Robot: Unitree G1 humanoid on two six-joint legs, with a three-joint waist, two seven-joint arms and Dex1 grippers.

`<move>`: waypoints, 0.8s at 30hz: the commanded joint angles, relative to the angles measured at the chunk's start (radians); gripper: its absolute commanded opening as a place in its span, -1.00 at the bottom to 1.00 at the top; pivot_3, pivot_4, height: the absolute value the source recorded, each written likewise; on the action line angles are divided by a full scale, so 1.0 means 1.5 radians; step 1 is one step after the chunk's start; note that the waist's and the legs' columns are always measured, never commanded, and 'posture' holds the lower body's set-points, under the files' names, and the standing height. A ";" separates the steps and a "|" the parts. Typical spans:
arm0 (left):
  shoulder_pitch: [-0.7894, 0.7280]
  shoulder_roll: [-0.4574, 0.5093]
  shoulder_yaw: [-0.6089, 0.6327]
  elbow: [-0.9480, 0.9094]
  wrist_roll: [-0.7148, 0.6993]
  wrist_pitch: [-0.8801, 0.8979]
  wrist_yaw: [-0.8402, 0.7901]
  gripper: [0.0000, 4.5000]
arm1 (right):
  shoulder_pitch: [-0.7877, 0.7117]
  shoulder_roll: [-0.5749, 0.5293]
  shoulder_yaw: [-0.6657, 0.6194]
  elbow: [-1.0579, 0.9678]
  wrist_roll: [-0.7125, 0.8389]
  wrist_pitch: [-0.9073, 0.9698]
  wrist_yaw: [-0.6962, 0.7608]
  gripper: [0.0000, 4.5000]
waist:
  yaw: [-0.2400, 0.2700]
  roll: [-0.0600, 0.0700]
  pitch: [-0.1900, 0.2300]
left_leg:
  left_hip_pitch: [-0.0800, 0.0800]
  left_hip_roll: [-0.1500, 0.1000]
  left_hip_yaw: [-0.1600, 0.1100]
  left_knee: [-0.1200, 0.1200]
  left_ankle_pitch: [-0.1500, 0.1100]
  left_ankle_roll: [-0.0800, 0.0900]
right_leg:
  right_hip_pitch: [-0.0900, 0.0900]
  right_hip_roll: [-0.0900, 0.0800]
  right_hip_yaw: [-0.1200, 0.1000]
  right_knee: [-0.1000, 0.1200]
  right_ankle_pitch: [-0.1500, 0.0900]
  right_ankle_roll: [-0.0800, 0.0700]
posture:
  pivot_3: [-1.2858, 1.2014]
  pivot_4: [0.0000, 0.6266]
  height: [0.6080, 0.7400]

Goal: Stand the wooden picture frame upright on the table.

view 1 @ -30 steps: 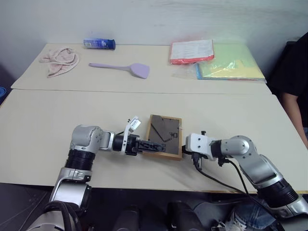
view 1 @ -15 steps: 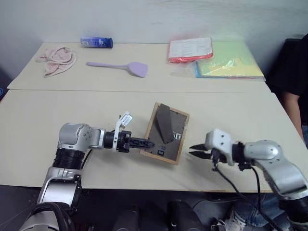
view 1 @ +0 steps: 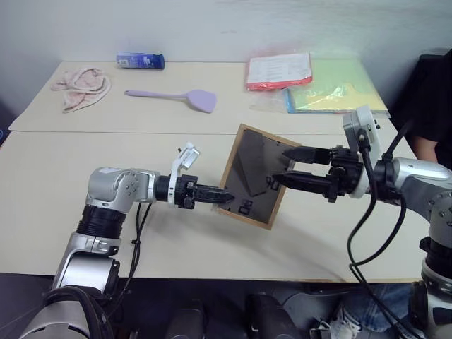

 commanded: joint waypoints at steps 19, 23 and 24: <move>-0.049 0.021 0.016 0.045 -0.003 -0.052 -0.005 -0.45 | 0.114 -0.217 0.082 -0.091 -0.213 -0.303 0.118 1.00 | 0.001 0.000 0.000 | -0.013 -0.001 0.002 0.003 0.001 0.000 | -0.015 0.001 0.002 0.005 0.000 0.000 | 0.03 -0.52 1.00; -0.050 0.034 0.016 0.037 -0.006 -0.040 -0.014 -0.45 | 0.191 -0.255 0.091 -0.025 -0.460 -0.669 0.123 1.00 | 0.001 0.000 0.000 | -0.013 -0.002 0.003 0.003 0.002 0.001 | -0.015 0.001 0.002 0.005 0.000 0.001 | 0.03 -0.52 1.00; -0.051 0.037 0.015 0.033 -0.008 -0.035 -0.019 -0.45 | 0.199 -0.255 0.105 0.011 -0.552 -0.803 0.084 1.00 | 0.000 0.000 0.000 | -0.013 -0.002 0.003 0.003 0.002 0.001 | -0.015 0.001 0.002 0.005 0.000 0.001 | 0.03 -0.52 1.00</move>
